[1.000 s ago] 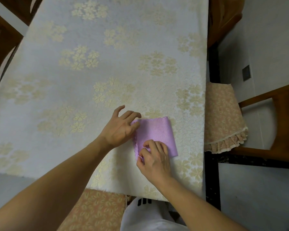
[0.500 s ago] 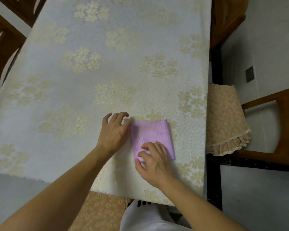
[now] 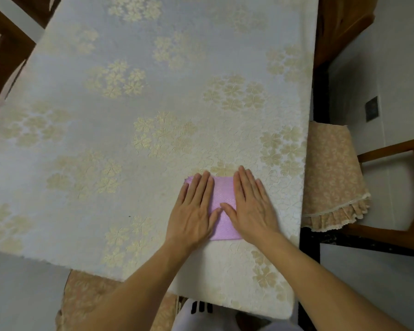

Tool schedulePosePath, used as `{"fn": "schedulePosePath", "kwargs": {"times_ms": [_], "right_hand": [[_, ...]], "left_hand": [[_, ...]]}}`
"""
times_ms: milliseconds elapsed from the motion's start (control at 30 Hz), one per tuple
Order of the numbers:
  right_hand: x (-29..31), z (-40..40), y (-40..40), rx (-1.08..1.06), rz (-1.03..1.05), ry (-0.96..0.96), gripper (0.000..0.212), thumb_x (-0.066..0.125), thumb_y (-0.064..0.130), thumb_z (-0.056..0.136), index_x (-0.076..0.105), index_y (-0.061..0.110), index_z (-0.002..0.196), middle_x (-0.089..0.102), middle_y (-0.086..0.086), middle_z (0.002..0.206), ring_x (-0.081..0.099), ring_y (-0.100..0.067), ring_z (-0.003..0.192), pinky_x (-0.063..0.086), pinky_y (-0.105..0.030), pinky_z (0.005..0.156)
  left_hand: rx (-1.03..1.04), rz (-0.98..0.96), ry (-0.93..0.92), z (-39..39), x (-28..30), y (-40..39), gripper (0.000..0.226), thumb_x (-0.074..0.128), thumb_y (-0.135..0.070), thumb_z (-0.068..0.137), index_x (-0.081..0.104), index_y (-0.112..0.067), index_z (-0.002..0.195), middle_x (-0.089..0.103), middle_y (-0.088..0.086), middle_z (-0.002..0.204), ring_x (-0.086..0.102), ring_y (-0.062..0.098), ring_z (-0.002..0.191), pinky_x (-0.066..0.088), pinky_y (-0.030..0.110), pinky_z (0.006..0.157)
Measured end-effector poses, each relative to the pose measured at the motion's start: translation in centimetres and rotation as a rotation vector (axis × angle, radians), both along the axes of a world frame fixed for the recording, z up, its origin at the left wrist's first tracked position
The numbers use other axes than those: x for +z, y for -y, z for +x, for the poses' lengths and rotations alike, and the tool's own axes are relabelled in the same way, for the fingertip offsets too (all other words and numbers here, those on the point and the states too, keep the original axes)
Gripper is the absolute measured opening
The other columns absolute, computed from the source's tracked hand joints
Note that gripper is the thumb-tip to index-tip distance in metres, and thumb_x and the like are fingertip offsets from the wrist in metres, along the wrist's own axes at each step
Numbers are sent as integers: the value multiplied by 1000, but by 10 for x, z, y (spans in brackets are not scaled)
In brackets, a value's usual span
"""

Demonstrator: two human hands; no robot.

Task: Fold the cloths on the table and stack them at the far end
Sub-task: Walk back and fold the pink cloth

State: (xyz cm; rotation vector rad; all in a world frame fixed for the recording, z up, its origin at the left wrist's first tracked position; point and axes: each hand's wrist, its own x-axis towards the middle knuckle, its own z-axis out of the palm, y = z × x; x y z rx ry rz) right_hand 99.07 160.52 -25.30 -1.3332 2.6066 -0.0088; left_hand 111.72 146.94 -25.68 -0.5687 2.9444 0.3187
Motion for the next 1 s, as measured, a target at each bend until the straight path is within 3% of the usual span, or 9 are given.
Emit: {"fn": "schedulePosePath", "kwargs": {"times_ms": [167, 433, 667, 833, 933, 1000], "right_hand": [[-6, -2, -4, -10, 3, 4, 87, 13, 66, 100, 5, 2, 158, -2, -13, 167, -2, -23, 155, 14, -47, 124], [1, 7, -5, 53, -24, 28, 82, 10, 62, 101, 6, 3, 158, 0, -13, 167, -2, -23, 155, 17, -48, 123], [-2, 9, -8, 41, 2, 31, 88, 9, 68, 99, -3, 4, 158, -8, -12, 167, -8, -21, 154, 9, -44, 125], [1, 9, -7, 33, 21, 52, 87, 8, 69, 99, -2, 6, 158, -6, -11, 167, -6, -21, 155, 6, -42, 123], [15, 4, -10, -31, -39, 100, 85, 8, 68, 98, 3, 8, 158, 0, -9, 167, 2, -20, 155, 6, -39, 123], [29, 0, -17, -123, -117, 99, 78, 21, 59, 100, 14, 8, 158, 14, -10, 166, 16, -23, 153, 14, -38, 123]], "left_hand": [[-24, -21, 30, -3, -3, 13, 75, 14, -60, 101, 3, -12, 158, -2, 6, 166, -5, 21, 153, 11, 47, 124], [-4, 20, -1, 8, -1, -2, 76, 21, -57, 102, 7, -7, 157, 3, 9, 166, 0, 20, 154, 16, 45, 123], [2, 12, -21, 11, -1, 4, 81, 31, -61, 99, 5, -11, 158, 0, 8, 166, -4, 22, 154, 8, 43, 125], [-10, 37, 44, 8, 9, 4, 78, 10, -65, 99, 2, -14, 158, -4, 7, 166, -5, 23, 153, 11, 47, 124], [150, 156, -10, 10, 27, 6, 80, 14, -64, 96, 5, -16, 158, 0, 7, 166, 0, 24, 153, 10, 43, 123], [416, 271, -125, 15, 41, 8, 77, 33, -55, 95, 26, -7, 154, 22, 16, 162, 21, 30, 149, 21, 40, 119]]}}
